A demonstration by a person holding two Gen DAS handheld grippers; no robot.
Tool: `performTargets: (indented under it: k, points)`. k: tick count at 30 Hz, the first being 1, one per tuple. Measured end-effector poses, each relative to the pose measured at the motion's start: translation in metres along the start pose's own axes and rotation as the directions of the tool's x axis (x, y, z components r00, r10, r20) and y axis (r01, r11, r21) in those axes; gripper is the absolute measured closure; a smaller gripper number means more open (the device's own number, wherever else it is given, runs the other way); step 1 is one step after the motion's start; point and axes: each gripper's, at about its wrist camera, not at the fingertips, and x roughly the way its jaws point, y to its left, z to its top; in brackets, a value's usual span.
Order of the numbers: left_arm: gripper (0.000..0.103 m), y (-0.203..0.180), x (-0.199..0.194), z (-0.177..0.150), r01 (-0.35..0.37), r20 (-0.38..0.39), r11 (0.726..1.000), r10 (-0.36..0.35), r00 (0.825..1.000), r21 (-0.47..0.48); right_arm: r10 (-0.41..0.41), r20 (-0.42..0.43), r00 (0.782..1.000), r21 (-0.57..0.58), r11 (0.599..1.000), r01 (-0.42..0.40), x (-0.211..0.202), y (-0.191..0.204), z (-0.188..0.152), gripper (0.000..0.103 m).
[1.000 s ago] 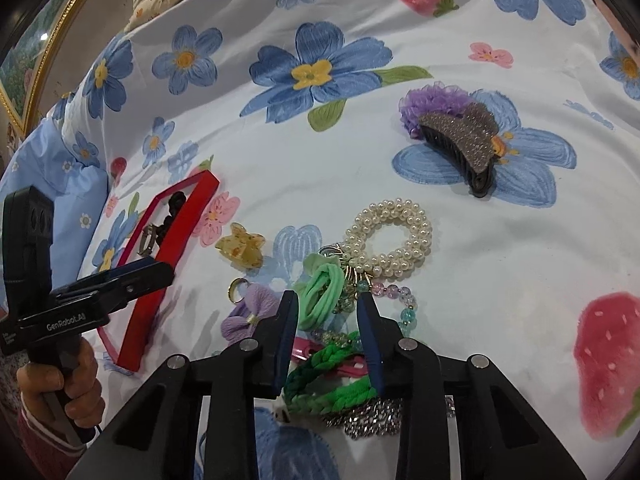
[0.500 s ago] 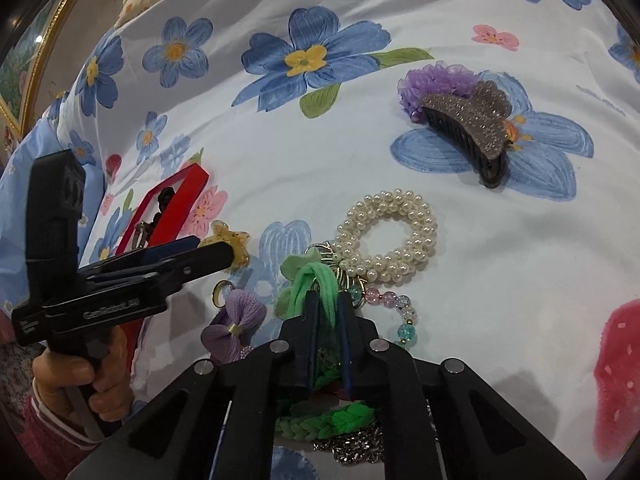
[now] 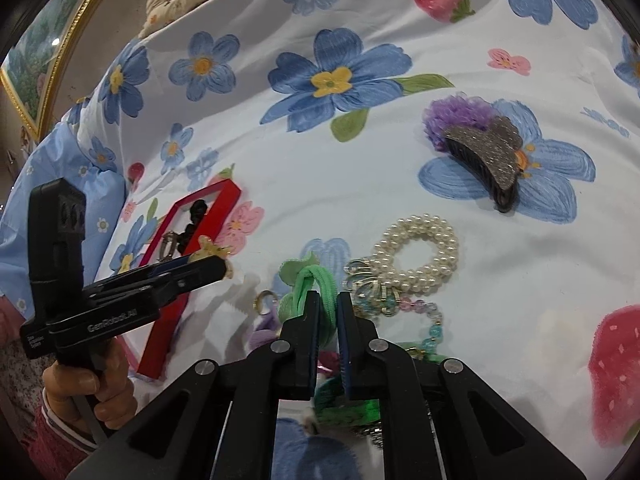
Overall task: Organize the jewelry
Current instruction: 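Grasp the yellow claw clip with the left tool while the right tool grasps the green hair tie, then carry the claw clip with the left tool while the right tool carries the green tie into the box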
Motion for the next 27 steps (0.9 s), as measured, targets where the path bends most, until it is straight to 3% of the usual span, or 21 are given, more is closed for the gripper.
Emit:
performTargets:
  k: [27]
  points:
    - [0.064, 0.074, -0.092, -0.042, -0.089, 0.114, 0.985, 0.106, 0.988, -0.145, 0.097, -0.036, 0.995, -0.145, 0.984, -0.101, 0.017, 0.099, 0.001, 0.095]
